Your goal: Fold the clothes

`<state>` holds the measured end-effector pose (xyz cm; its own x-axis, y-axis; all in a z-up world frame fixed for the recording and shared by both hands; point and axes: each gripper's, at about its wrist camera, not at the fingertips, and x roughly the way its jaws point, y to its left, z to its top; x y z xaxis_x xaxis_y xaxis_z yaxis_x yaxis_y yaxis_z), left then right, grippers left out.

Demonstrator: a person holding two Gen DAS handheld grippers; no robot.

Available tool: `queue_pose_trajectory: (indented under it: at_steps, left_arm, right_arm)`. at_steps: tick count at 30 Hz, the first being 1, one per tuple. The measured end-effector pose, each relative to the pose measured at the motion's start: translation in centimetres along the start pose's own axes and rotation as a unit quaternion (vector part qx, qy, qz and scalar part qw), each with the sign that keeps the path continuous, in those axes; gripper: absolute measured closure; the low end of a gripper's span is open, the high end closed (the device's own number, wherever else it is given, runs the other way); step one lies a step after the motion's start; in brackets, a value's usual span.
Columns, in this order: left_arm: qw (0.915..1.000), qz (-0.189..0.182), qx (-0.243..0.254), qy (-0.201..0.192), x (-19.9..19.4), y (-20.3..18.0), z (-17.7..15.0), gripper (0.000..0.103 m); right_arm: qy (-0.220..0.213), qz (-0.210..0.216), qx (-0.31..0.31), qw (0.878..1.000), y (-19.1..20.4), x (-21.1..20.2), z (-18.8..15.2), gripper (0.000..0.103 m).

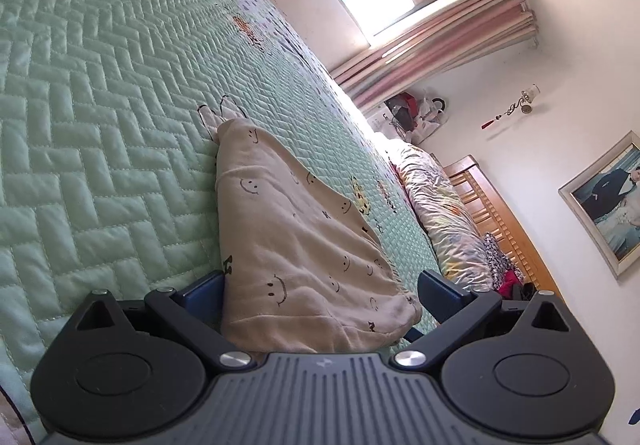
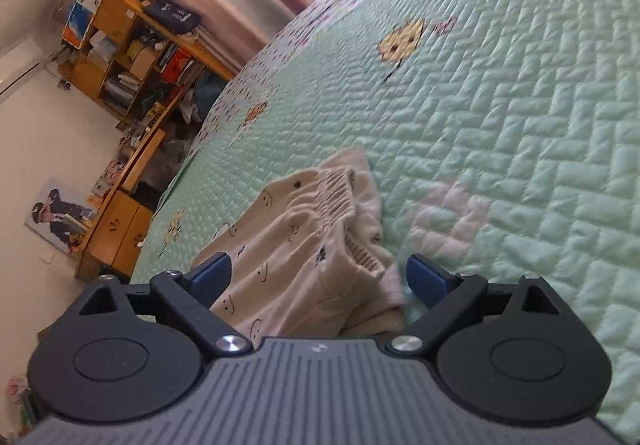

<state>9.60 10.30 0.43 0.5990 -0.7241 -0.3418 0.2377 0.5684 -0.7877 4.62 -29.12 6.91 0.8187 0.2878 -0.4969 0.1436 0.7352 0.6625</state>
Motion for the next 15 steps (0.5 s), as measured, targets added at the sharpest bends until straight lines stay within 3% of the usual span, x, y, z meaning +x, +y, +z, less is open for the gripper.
queue_pose_trajectory:
  at_steps: [3,5,7,9,11,15]
  left_arm:
    - [0.9989,0.040,0.018,-0.014,-0.5,-1.0,0.2,0.001]
    - [0.9951,0.077,0.052,-0.035,-1.0,-2.1,-0.3,0.001]
    - [0.9824,0.141,0.111,-0.051,-1.2,-3.8,-1.3,0.001]
    - [0.9646,0.195,0.164,-0.068,-1.6,-5.6,-2.6,0.001]
    - [0.9527,0.227,0.189,-0.072,-2.0,-7.1,-3.6,0.001]
    - [0.9369,0.277,0.205,-0.060,-3.8,-10.1,-5.5,0.001]
  right_arm:
    - [-0.034,-0.077,-0.091,0.992,2.8,-2.7,-0.4,0.008]
    - [-0.048,-0.102,-0.145,0.983,4.4,-4.3,-1.7,0.008]
    - [-0.060,-0.126,-0.196,0.971,6.0,-5.9,-2.9,0.008]
    - [-0.052,-0.140,-0.217,0.965,6.7,-7.0,-4.1,0.008]
    - [-0.043,-0.150,-0.225,0.962,7.1,-7.5,-4.9,0.008]
    - [-0.033,-0.155,-0.249,0.956,8.6,-7.8,-6.0,0.008]
